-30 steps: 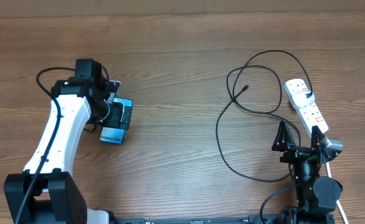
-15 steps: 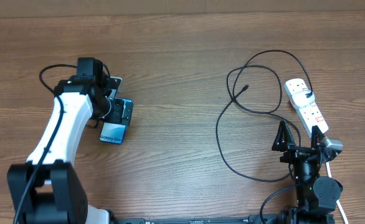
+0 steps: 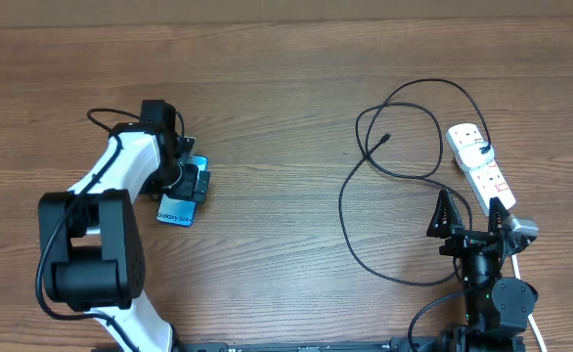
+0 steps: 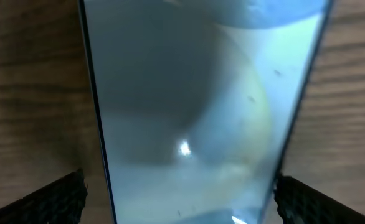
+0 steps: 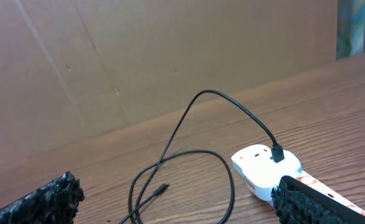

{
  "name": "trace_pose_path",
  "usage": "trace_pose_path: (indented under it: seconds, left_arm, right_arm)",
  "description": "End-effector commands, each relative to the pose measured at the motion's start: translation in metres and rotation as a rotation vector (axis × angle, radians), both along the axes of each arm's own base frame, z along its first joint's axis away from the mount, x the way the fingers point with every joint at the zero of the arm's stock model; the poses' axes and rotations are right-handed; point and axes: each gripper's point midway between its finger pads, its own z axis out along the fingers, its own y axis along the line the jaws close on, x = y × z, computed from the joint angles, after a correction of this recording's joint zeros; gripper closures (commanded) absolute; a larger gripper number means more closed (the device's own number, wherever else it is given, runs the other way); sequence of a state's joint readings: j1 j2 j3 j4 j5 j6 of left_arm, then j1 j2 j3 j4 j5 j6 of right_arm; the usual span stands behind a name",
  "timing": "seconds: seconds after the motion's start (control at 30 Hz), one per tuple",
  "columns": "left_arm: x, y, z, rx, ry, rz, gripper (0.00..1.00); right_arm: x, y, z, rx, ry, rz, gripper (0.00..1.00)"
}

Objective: Plug charger to phone and switch on socket
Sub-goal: 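Close the left gripper on the phone's long edges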

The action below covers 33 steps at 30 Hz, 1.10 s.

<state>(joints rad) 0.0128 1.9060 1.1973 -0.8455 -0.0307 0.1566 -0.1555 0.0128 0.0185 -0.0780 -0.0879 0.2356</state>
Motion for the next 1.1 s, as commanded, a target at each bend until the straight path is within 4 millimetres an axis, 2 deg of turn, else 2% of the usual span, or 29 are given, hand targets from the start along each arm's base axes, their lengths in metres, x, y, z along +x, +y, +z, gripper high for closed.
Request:
trace_pose_path:
  seconds: [0.0,0.3,0.57,0.83,1.07]
  left_arm:
    - [0.000,0.004,-0.011,0.022,0.013,0.015,0.00]
    - [-0.013,-0.005,-0.031,-0.024,0.096,0.013,0.00]
    - [-0.032,-0.010,-0.030,-0.050,0.178,0.016,0.00]
    - [-0.038,-0.010,-0.029,-0.051,0.202,0.017,0.20]
    - [-0.035,-0.010,-0.030,-0.048,0.190,0.074,0.31]
  right_arm:
    - [0.000,-0.002,-0.002,0.000,-0.003,-0.011,0.00]
    - [0.000,-0.002,-0.002,0.000,-0.003,-0.010,0.00]
    - [0.000,-0.002,-0.002,0.000,-0.003,-0.010,0.00]
    - [0.000,-0.002,-0.002,0.000,-0.003,-0.011,0.00]
    - [0.000,-0.002,-0.002,0.000,-0.003,-0.010,0.00]
